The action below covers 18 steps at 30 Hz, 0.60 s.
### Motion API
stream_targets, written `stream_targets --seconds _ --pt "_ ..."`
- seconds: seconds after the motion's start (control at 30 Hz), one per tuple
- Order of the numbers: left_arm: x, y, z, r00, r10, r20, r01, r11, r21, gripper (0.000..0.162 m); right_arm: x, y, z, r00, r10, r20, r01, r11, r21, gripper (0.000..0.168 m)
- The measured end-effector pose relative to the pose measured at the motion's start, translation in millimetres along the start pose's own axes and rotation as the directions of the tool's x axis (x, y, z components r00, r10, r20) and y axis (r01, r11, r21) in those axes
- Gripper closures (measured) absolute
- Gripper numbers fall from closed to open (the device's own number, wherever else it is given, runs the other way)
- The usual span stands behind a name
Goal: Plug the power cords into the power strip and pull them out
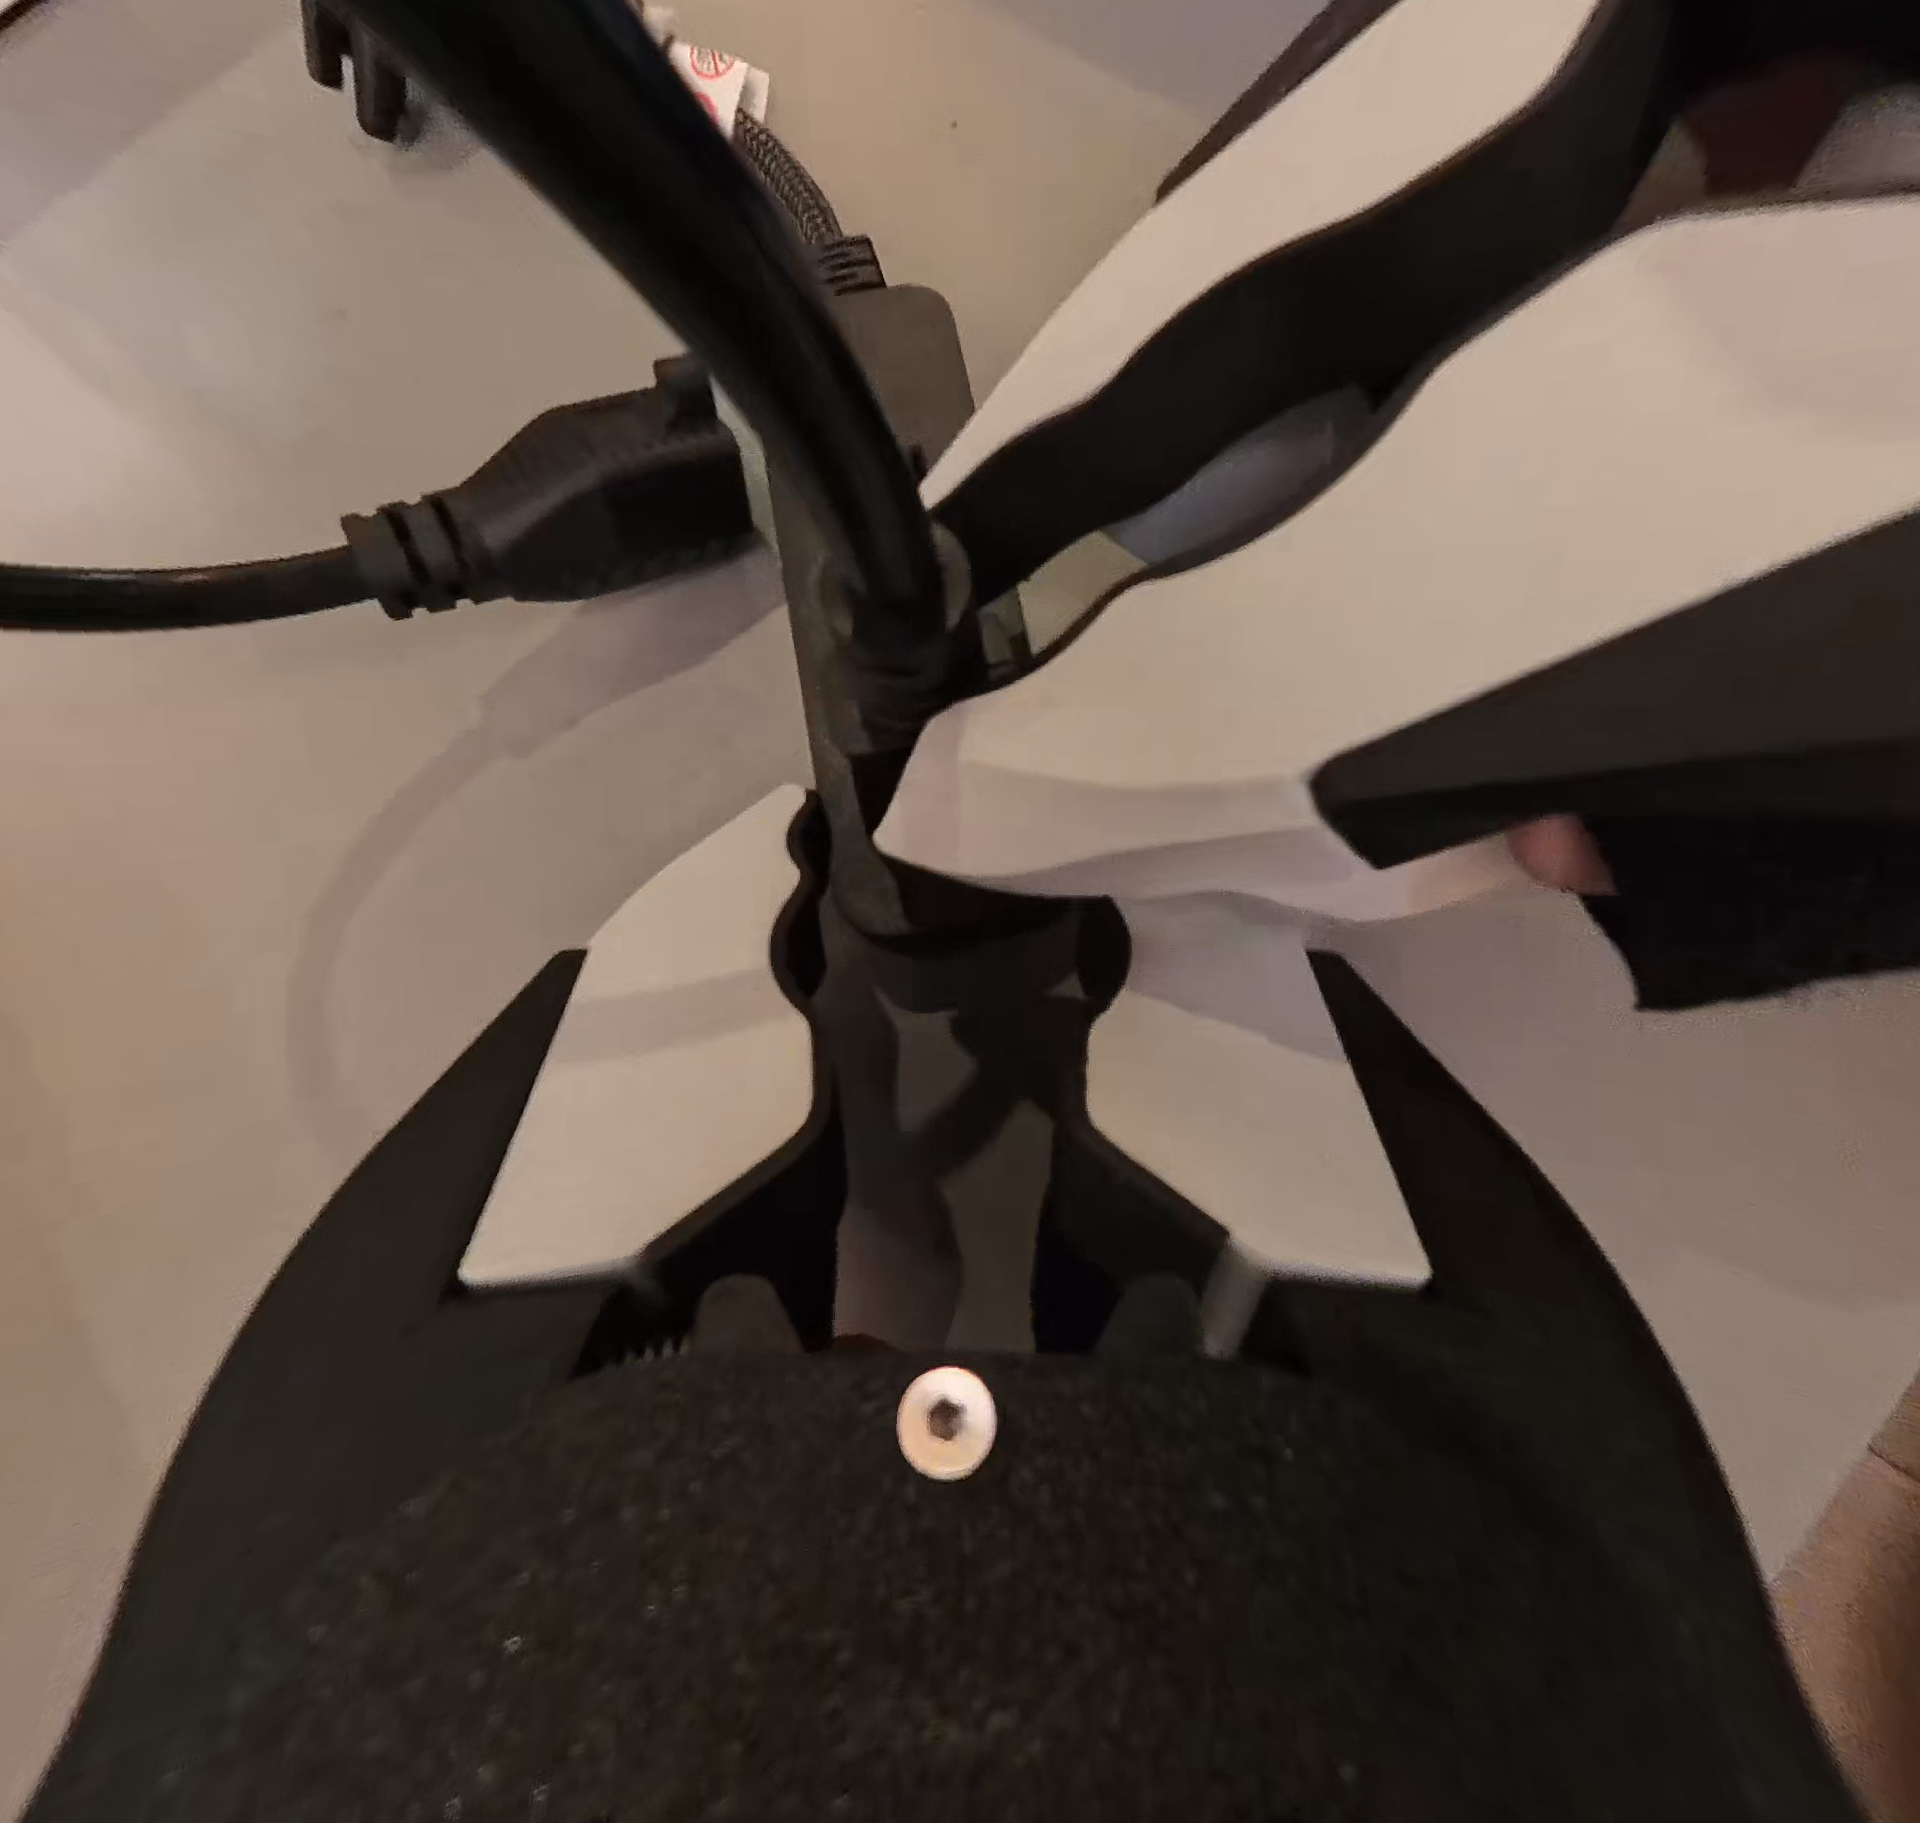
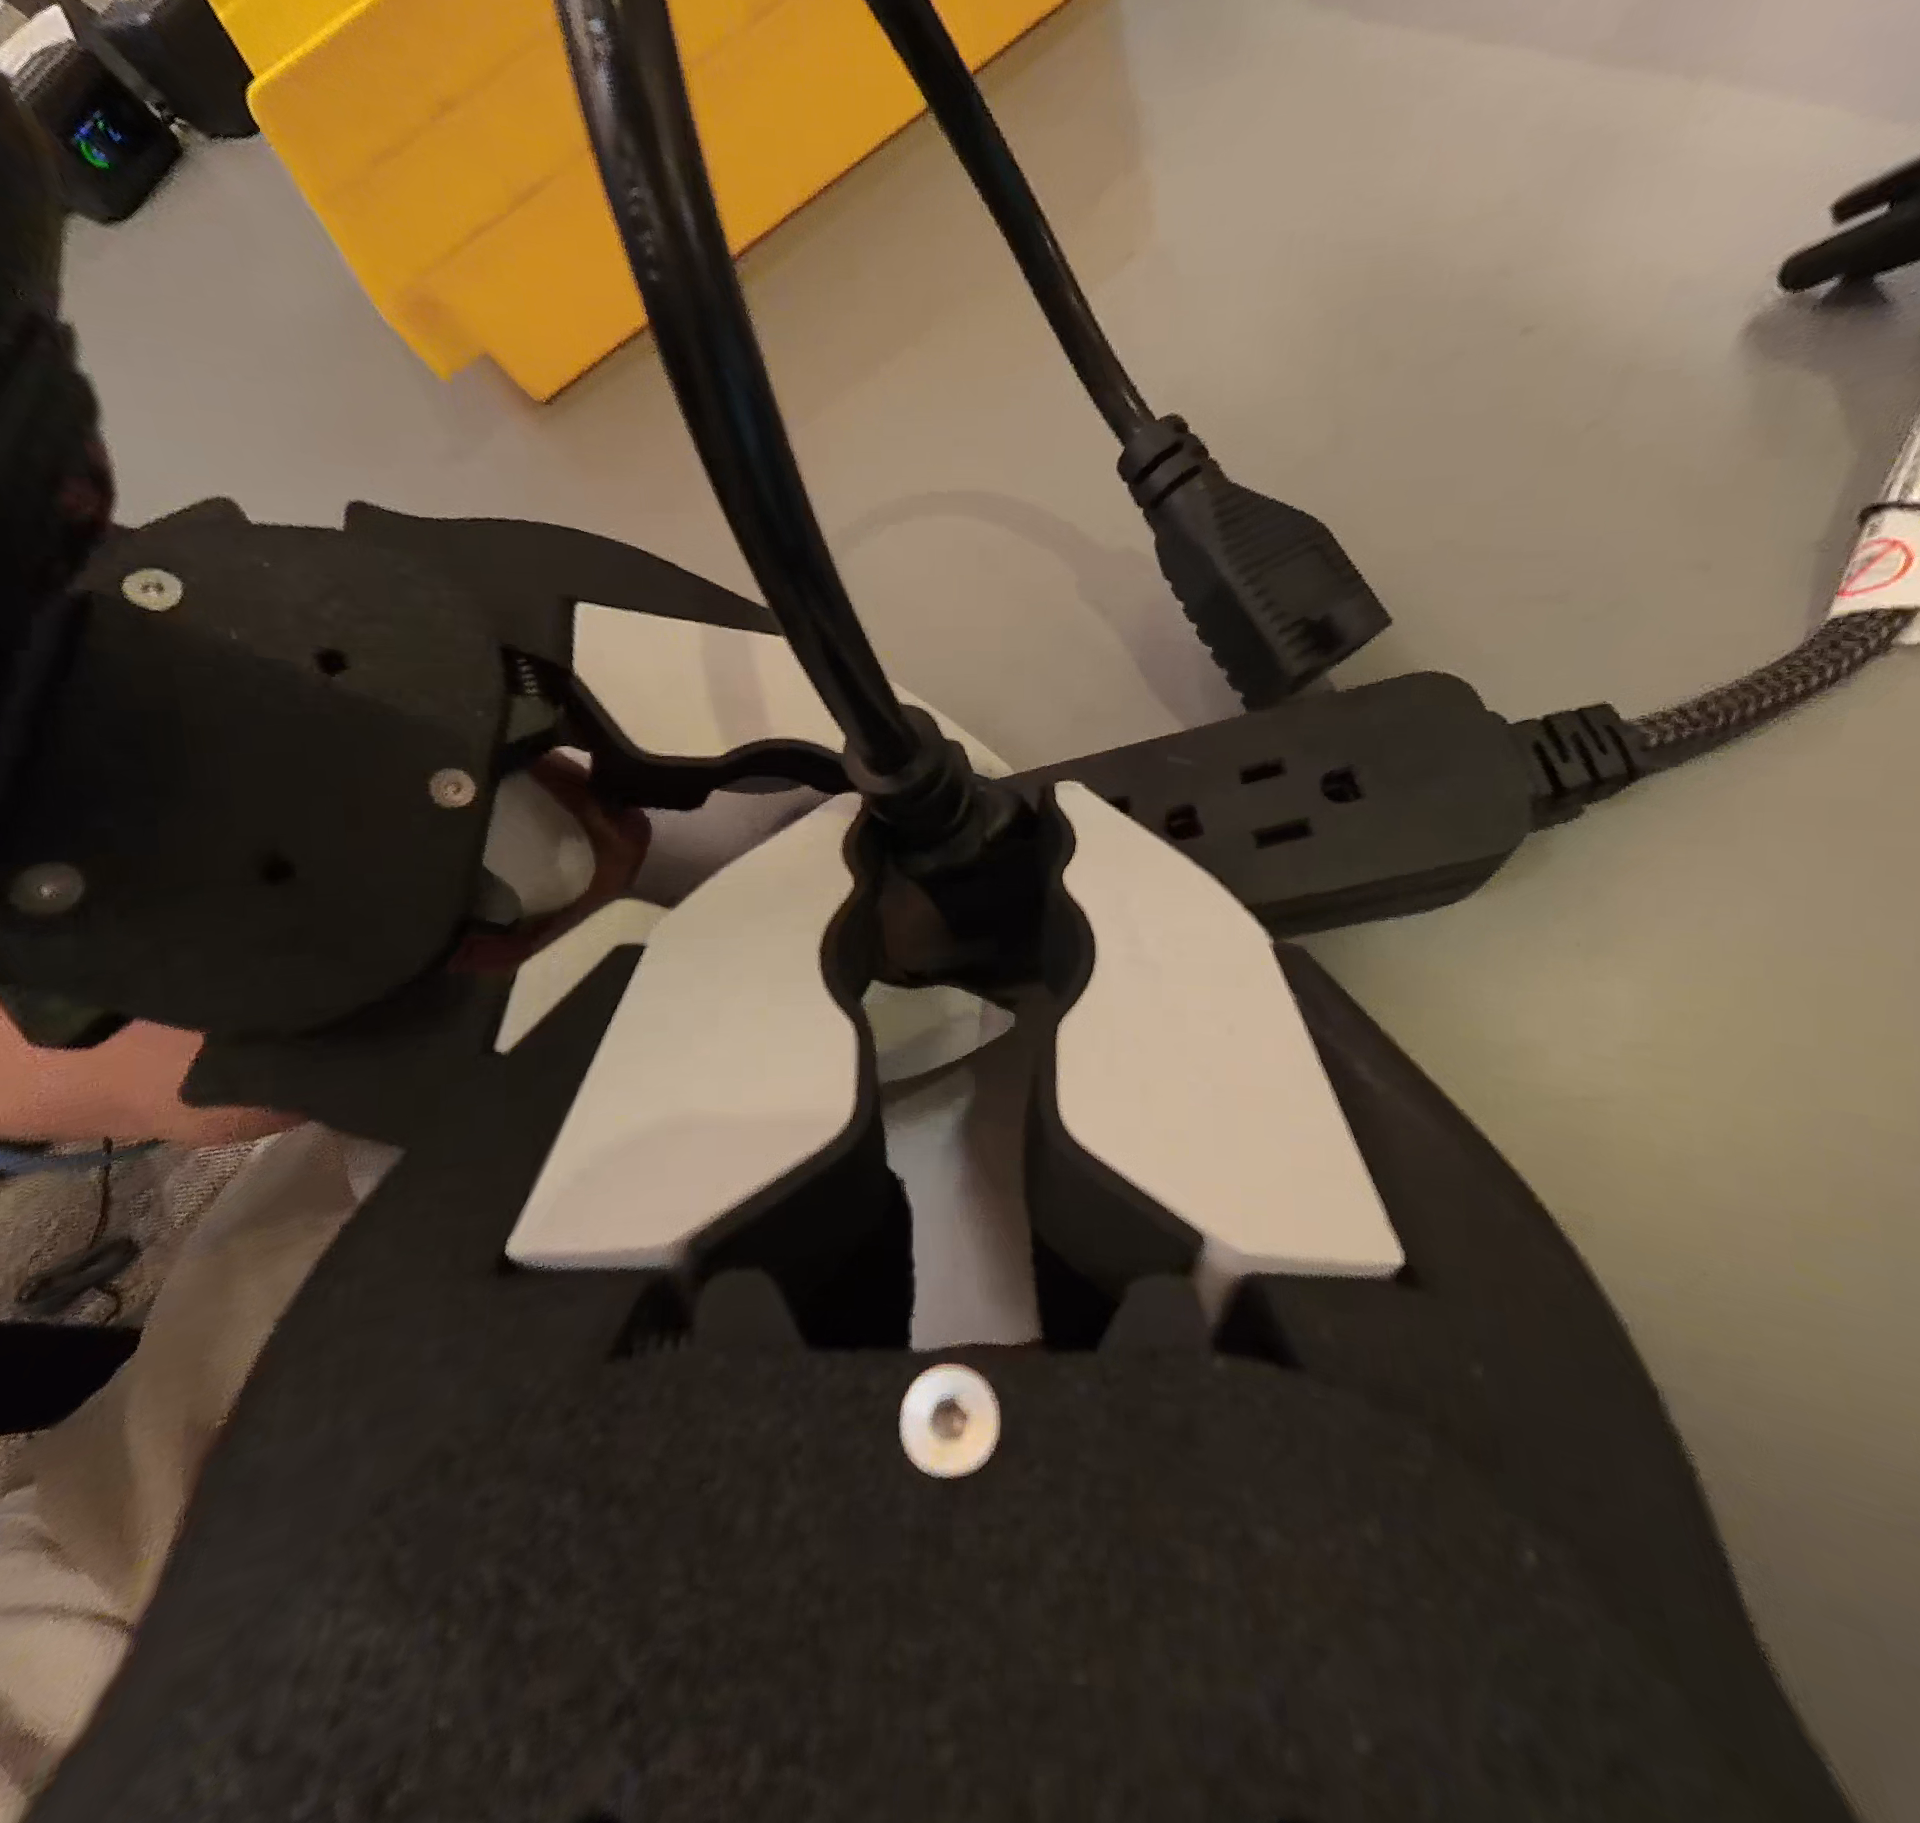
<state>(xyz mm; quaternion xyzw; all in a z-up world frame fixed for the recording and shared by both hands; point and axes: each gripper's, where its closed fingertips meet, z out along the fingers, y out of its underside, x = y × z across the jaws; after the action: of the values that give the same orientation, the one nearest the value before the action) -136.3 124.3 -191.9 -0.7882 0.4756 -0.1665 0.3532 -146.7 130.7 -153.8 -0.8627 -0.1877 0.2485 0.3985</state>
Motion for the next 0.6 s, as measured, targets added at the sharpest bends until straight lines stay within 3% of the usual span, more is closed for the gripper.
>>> stream_targets --seconds 0.2,0.37,0.6 --pt "0.9 1.2 -0.9 1.0 0.018 -0.016 -0.018 1.0 -0.003 0.117 2.4 3.3 -7.7 0.972 -0.219 -0.085 0.215 0.975 -0.057 0.145" --pt "-0.3 1.9 1.2 0.999 -0.034 -0.012 0.034 0.999 -0.02 0.117 3.3 -2.1 0.2 0.981 -0.178 -0.078 0.175 0.984 -0.044 0.146" --pt "0.0 2.3 -0.4 1.0 0.001 -0.017 -0.001 1.0 -0.017 0.117 2.5 2.4 -6.0 0.977 -0.197 -0.08 0.193 0.98 -0.055 0.145"
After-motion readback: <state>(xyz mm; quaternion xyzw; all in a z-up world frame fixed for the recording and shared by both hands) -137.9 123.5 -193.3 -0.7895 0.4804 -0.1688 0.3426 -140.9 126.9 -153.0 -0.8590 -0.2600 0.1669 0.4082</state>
